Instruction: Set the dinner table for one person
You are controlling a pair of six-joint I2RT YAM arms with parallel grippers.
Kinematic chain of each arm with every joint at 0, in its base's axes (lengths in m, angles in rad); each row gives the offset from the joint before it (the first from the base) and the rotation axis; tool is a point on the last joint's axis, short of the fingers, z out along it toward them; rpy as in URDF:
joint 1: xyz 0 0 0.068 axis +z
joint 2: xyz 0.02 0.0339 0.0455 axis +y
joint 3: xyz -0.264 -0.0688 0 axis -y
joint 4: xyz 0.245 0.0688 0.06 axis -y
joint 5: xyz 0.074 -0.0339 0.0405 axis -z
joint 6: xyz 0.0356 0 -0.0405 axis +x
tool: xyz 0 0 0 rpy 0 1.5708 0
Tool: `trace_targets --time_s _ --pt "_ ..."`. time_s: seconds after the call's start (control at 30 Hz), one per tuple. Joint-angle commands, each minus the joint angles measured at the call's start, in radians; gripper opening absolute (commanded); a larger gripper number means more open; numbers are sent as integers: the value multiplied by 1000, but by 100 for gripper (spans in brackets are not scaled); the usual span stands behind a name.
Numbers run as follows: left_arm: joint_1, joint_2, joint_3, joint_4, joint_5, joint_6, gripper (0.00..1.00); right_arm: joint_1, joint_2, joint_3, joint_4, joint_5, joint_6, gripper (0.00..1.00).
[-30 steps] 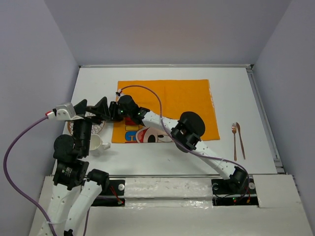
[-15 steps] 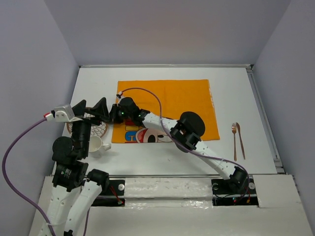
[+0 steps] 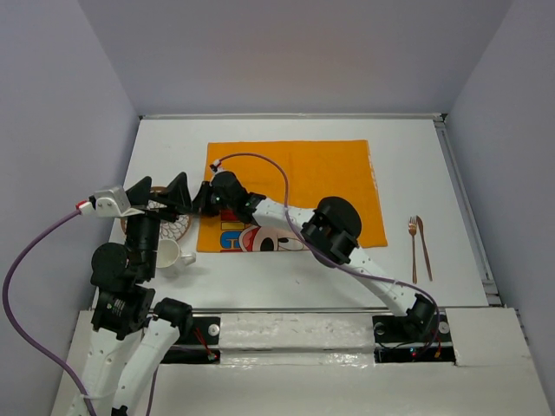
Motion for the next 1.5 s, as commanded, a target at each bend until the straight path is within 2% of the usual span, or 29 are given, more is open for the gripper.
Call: trace_targets --time_s 0.0,0.17,0.23,0.37,0.47,0.5,0.53,0.67,0.87,1.1,1.47 --pt "-5 -7 -1 31 -11 18 99 -25 -175 38 200 64 54 0" --pt "-5 -6 1 32 -13 18 99 -56 -224 63 214 78 60 0" --pt "-5 -6 -1 32 -14 19 99 -79 -301 -23 254 83 59 0" --pt "-5 -7 -1 32 -14 19 99 -140 -496 -323 354 92 48 0" --pt "-4 -9 -2 31 -7 18 99 -203 -660 -643 415 100 30 0" --pt "-4 -9 -4 32 -4 18 99 -220 -698 -644 414 101 21 0" --pt "-7 -10 -4 32 -4 19 99 -235 -735 -758 414 98 13 0" --pt "-8 -12 -4 31 -5 19 99 -309 -907 -1014 404 95 -28 0" --pt "-8 -10 -5 28 2 22 99 -427 -1106 -1274 397 69 -39 0" --pt "-8 1 -8 26 1 22 99 -528 -1183 -1377 368 40 -65 0" --pt "-8 8 -9 26 6 22 99 -572 -1074 -1399 404 4 -53 0"
